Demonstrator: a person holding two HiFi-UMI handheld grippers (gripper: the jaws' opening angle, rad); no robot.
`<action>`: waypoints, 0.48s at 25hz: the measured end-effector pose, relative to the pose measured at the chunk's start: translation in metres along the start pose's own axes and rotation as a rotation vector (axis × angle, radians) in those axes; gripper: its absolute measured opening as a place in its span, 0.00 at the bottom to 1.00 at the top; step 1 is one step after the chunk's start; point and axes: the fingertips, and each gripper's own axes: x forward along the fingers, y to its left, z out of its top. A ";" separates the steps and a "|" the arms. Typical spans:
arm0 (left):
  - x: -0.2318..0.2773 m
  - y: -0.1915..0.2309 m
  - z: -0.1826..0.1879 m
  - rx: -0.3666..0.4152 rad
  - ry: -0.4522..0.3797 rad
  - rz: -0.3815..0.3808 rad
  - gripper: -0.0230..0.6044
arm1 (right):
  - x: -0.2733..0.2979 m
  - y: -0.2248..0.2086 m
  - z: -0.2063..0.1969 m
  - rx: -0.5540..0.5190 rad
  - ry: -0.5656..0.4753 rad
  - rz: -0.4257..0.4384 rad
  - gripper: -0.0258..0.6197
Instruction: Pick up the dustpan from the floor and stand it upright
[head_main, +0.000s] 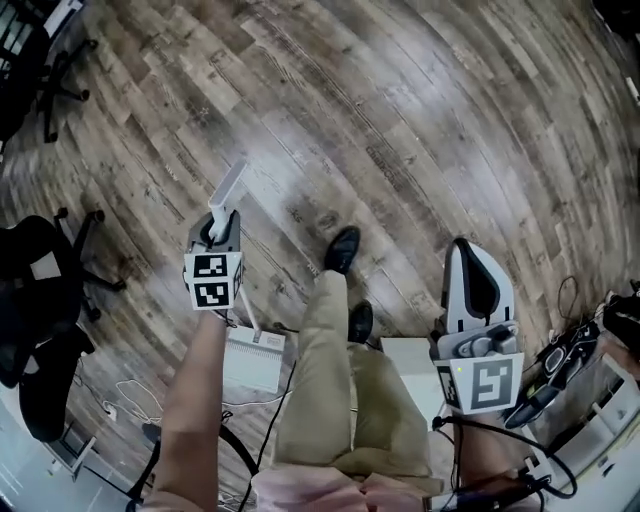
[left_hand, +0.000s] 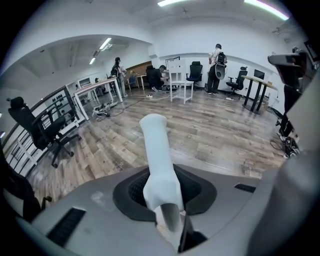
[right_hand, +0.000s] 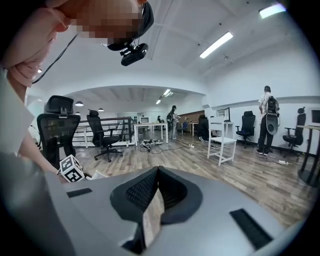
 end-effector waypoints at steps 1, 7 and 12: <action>-0.018 -0.001 0.000 0.002 -0.016 0.002 0.16 | -0.011 0.005 0.006 -0.009 -0.006 0.003 0.04; -0.127 -0.011 -0.013 0.008 -0.106 0.030 0.16 | -0.078 0.030 0.036 -0.046 -0.054 0.026 0.04; -0.210 -0.017 -0.030 0.022 -0.150 0.068 0.16 | -0.121 0.052 0.071 -0.122 -0.090 0.097 0.04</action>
